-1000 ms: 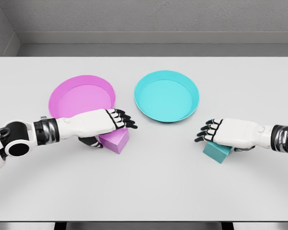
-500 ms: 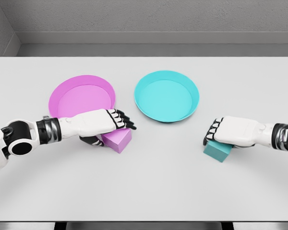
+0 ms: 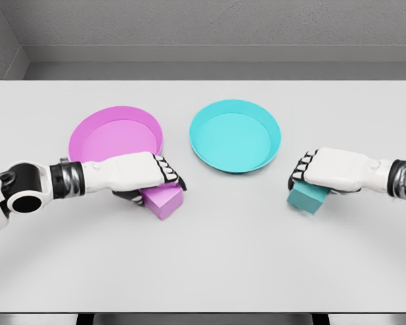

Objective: Place the blocks in the corresponding plates according to their colors

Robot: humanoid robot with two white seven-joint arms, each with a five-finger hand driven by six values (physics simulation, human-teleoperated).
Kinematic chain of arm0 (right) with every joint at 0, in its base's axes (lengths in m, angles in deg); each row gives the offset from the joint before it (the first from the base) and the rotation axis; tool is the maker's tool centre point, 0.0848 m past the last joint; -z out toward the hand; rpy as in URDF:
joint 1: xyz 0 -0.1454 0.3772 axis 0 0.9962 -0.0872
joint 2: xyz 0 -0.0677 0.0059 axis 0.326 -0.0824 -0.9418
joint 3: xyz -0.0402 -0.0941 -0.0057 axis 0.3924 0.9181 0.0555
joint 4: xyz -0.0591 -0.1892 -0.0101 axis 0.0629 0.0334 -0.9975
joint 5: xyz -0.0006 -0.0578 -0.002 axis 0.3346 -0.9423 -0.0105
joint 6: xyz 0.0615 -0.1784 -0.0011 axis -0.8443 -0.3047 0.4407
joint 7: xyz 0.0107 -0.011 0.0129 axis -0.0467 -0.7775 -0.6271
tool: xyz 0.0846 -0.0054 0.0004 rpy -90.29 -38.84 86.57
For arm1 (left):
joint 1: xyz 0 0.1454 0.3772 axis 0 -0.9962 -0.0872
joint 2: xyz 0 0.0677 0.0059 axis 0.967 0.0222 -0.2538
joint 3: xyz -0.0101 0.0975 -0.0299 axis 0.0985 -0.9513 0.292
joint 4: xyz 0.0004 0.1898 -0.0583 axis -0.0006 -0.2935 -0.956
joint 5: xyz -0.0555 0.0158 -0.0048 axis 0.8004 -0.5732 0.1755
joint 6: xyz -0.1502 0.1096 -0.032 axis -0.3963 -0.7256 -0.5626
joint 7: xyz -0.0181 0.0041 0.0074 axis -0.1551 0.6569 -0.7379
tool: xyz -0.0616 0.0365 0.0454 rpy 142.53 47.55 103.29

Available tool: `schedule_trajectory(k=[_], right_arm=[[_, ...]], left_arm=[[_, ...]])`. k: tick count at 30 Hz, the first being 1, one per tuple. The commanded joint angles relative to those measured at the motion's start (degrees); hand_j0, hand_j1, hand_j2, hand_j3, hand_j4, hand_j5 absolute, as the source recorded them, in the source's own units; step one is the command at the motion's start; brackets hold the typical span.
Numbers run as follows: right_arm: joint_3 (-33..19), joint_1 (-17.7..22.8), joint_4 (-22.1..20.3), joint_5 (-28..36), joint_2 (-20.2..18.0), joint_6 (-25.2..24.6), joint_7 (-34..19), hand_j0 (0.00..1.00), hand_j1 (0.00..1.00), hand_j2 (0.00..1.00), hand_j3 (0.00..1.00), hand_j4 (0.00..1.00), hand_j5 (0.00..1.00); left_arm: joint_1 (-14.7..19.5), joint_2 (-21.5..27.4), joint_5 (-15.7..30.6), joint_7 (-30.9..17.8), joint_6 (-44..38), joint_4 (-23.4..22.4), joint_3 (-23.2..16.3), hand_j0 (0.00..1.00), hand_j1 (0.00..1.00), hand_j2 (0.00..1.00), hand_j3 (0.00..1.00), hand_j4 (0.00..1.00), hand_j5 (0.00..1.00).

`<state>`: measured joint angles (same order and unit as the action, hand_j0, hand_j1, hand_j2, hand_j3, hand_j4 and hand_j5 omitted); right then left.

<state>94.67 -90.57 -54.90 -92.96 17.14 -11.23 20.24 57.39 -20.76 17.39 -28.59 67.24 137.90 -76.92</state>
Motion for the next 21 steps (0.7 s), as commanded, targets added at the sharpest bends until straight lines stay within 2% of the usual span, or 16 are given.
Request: schedule_trajectory(k=[1, 7, 10, 12, 13, 16, 17, 18, 19, 21], right_arm=[[-0.5, -0.18, 1.4, 1.86, 0.97, -0.12, 0.01, 0.63, 0.63, 0.63, 0.63, 0.63, 0.63], [-0.42, -5.36, 5.89, 2.48, 5.89, -0.12, 0.01, 0.63, 0.63, 0.63, 0.63, 0.63, 0.63], [0.11, -9.75, 7.73, 2.48, 9.58, -0.12, 0.01, 0.64, 0.64, 0.64, 0.64, 0.64, 0.64], [0.28, -14.93, 11.24, 2.57, 13.79, -0.12, 0.01, 0.64, 0.64, 0.64, 0.64, 0.64, 0.64], [1.34, -19.07, 14.93, 2.57, 16.34, -0.12, 0.01, 0.64, 0.64, 0.64, 0.64, 0.64, 0.64], [4.33, -26.28, 22.06, 2.57, 21.88, -0.12, 0.01, 0.64, 0.64, 0.64, 0.64, 0.64, 0.64], [4.33, -28.56, 24.95, 2.48, 23.03, -0.12, 0.01, 0.67, 0.67, 0.67, 0.67, 0.67, 0.67], [4.33, -29.97, 26.28, 2.48, 23.38, -0.12, 0.01, 0.78, 0.78, 0.78, 0.78, 0.78, 0.78], [4.24, -30.15, 26.28, 2.48, 23.29, -0.12, 0.01, 1.0, 1.0, 1.0, 1.0, 1.0, 1.0], [3.89, -29.8, 26.19, 2.39, 22.94, -0.12, 0.01, 1.0, 1.0, 1.0, 1.0, 1.0, 1.0]], left_arm=[[0.0, 0.08, 0.56, -0.08, 1.52, 0.23, 0.1, 0.47, 0.47, 0.47, 0.47, 0.47, 0.47], [1.41, 1.14, 2.58, -0.08, 4.51, 0.67, 0.27, 0.38, 0.38, 0.38, 0.38, 0.38, 0.38], [2.9, 2.71, 4.07, -0.17, 4.6, 0.4, 0.71, 0.38, 0.38, 0.38, 0.38, 0.38, 0.38], [4.22, 4.47, 5.39, -0.17, 4.6, 0.05, 1.15, 0.38, 0.38, 0.38, 0.38, 0.38, 0.38], [4.57, 4.83, 6.0, -0.17, 4.6, -1.09, 1.94, 0.38, 0.38, 0.38, 0.38, 0.38, 0.38], [6.59, 4.04, 6.09, -0.17, 4.6, -7.59, 2.03, 0.38, 0.38, 0.38, 0.38, 0.38, 0.38], [7.21, 3.78, 6.09, -0.17, 4.6, -10.31, 2.12, 0.38, 0.38, 0.38, 0.38, 0.38, 0.38], [7.82, 3.07, 6.0, -0.17, 4.6, -12.51, 2.12, 0.38, 0.38, 0.38, 0.38, 0.38, 0.38], [8.26, 2.55, 6.0, -0.17, 4.6, -14.88, 2.12, 0.38, 0.38, 0.38, 0.38, 0.38, 0.38], [8.53, 1.93, 5.92, -0.17, 4.6, -17.17, 2.29, 0.38, 0.38, 0.38, 0.38, 0.38, 0.38]])
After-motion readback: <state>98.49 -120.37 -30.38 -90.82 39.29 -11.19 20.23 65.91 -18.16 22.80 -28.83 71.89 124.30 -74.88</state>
